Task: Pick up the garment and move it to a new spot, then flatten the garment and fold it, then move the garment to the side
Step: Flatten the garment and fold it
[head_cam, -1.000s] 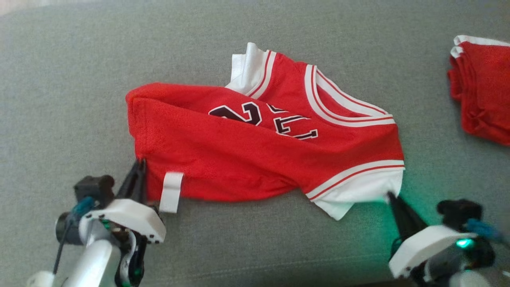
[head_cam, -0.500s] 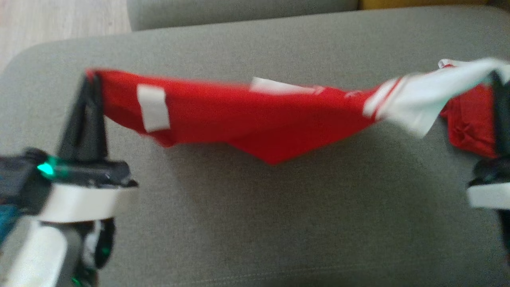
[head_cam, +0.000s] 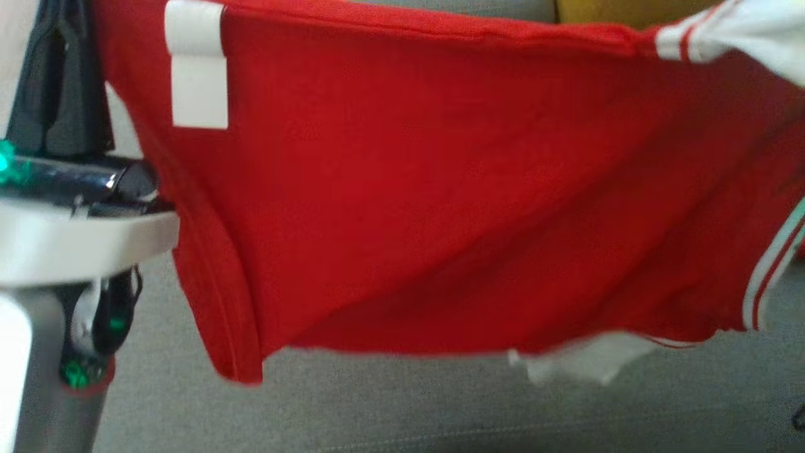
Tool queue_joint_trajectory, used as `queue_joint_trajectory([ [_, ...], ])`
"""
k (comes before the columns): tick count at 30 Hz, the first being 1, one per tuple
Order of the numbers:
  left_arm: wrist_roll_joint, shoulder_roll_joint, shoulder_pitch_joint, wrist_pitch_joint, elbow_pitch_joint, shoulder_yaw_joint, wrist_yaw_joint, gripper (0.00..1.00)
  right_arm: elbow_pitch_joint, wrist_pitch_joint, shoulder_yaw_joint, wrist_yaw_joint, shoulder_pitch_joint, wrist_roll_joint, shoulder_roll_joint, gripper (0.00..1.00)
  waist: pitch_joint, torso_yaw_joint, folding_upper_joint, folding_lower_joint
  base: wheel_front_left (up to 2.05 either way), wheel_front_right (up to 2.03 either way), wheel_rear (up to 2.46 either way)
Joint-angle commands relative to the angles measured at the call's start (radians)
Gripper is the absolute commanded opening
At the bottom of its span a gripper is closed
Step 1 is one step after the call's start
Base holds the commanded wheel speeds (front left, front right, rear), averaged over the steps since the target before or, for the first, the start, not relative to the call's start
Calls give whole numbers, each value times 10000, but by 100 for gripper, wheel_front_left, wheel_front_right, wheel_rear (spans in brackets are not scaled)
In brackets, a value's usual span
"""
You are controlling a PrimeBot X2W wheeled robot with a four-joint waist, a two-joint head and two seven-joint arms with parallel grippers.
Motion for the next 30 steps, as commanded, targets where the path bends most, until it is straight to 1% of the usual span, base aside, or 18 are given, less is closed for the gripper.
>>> queue_joint_trajectory([
  [1, -133, 171, -806, 54, 113, 330, -100, 0, 26, 106, 258, 37, -568, 163, -47, 0, 114, 2, -1, 0, 0, 0, 0],
  [5, -502, -169, -1898, -85, 1779, 82, -493, 0, 1251, -8, 824, 37, -1684, 567, -68, 0, 476, 37, -1, 0, 0, 0, 0],
  [9, -471, -554, -3529, -394, 4004, -301, -935, 0, 3158, -603, 1716, 37, -3501, 714, -102, 0, 833, -7, -1, 0, 0, 0, 0],
  [12, -395, -885, -4936, -979, 5819, -408, -1212, 0, 4822, -1275, 2381, 37, -5061, 837, 19, 0, 1139, -32, -1, 0, 0, 0, 0],
  [15, -141, -1018, -6193, -1696, 7742, -441, -1375, 0, 6498, -2207, 3003, 37, -6536, 1078, 291, 0, 1316, -136, -1, 0, 0, 0, 0],
  [18, -109, -1212, -7185, -2068, 9483, -402, -1573, 0, 8253, -3109, 3674, 37, -7707, 1243, 504, 0, 1554, -222, -1, 0, 0, 0, 0],
  [19, -109, -1212, -7185, -2068, 9483, -402, -1573, 0, 8253, -3109, 3674, 37, -7707, 1243, 504, 0, 1554, -222, -1, 0, 0, 0, 0],
  [22, -139, -1481, -7763, -2264, 11034, -360, -1803, 0, 9907, -3929, 4455, 37, -8425, 1522, 725, 0, 1798, -236, -1, 0, 0, 0, 0],
  [24, -180, -1696, -7880, -2309, 11965, -359, -1955, 0, 10944, -4210, 5095, 37, -8662, 1748, 881, 0, 2043, -244, -1, 0, 0, 0, 0],
  [28, -337, -2248, -7571, -2335, 13657, -348, -2203, 0, 13009, -4352, 6032, 37, -8457, 2397, 1211, 0, 2449, -173, -1, 0, 0, 0, 0],
  [30, -473, -2512, -7282, -2338, 14357, -279, -2337, 0, 13788, -4324, 6441, 37, -8195, 2792, 1373, 0, 2630, -148, -1, 0, 0, 0, 0],
])
